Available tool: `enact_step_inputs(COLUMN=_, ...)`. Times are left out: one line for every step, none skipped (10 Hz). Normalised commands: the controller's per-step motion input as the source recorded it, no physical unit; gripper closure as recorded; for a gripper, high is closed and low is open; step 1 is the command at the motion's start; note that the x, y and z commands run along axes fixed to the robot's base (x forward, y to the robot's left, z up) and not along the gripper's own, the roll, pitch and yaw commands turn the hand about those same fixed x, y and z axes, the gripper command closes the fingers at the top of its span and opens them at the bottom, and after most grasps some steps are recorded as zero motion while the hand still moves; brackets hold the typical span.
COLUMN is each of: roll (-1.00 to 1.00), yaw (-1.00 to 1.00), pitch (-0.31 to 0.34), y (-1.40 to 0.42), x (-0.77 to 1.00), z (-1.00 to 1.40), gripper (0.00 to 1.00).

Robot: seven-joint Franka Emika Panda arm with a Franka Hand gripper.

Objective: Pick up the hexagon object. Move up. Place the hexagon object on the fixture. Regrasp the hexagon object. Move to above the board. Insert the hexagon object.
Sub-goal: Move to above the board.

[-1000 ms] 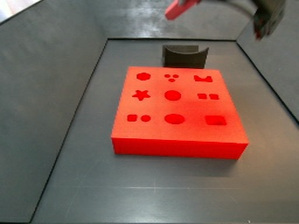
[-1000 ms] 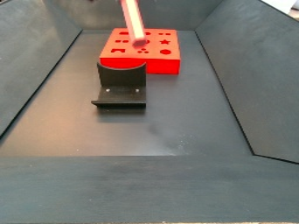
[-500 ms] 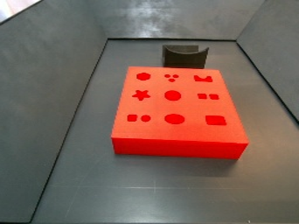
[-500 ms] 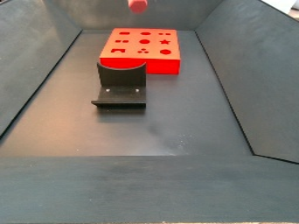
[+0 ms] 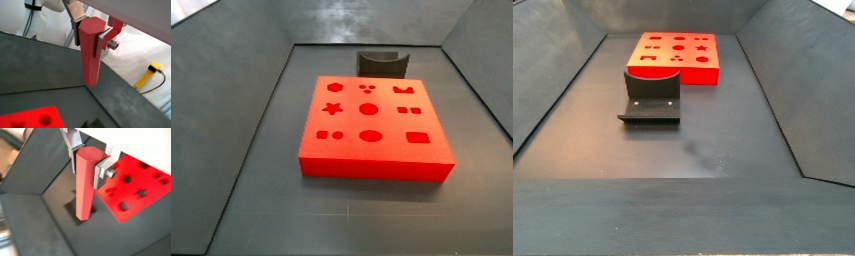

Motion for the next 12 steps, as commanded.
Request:
enact_step_inputs(roll=-1.00, yaw=-0.30, pitch=-0.089, y=-0.48, x=-0.44, z=0.24, gripper=1.00)
enact_step_inputs(roll=-1.00, yaw=-0.30, pitch=-0.069, y=-0.24, x=-0.27, z=0.12, gripper=1.00)
enact_step_inputs(roll=-1.00, yaw=-0.30, pitch=-0.052, y=-0.09, x=-0.16, z=0.05, gripper=1.00)
enact_step_inputs(roll=-1.00, yaw=-0.30, pitch=-0.040, y=-0.03, x=-0.11, z=0.03, gripper=1.00)
enact_step_inputs(roll=-1.00, yaw=-0.30, pitch=-0.024, y=0.01, x=-0.09, z=0.02, gripper=1.00)
enact_step_inputs(roll=-1.00, yaw=-0.30, pitch=-0.021, y=0.03, x=-0.08, z=0.00, gripper=1.00)
enact_step_inputs(roll=-1.00, yaw=-0.28, pitch=-0.016, y=0.04, x=-0.07, z=0.00, gripper=1.00)
enact_step_inputs(roll=-1.00, yaw=-0.27, pitch=-0.017, y=0.03, x=-0.07, z=0.01, gripper=1.00)
enact_step_inputs(roll=-0.73, yaw=-0.18, pitch=-0.016, y=0.04, x=-0.06, z=0.00, gripper=1.00)
enact_step_inputs(roll=-0.46, yaw=-0.09, pitch=-0.016, y=0.03, x=-0.05, z=0.00, gripper=1.00)
enact_step_inputs(roll=-0.31, yaw=-0.05, pitch=-0.018, y=0.02, x=-0.04, z=0.00, gripper=1.00)
enact_step_inputs(roll=-0.24, yaw=-0.04, pitch=-0.023, y=0.02, x=-0.03, z=0.00, gripper=1.00)
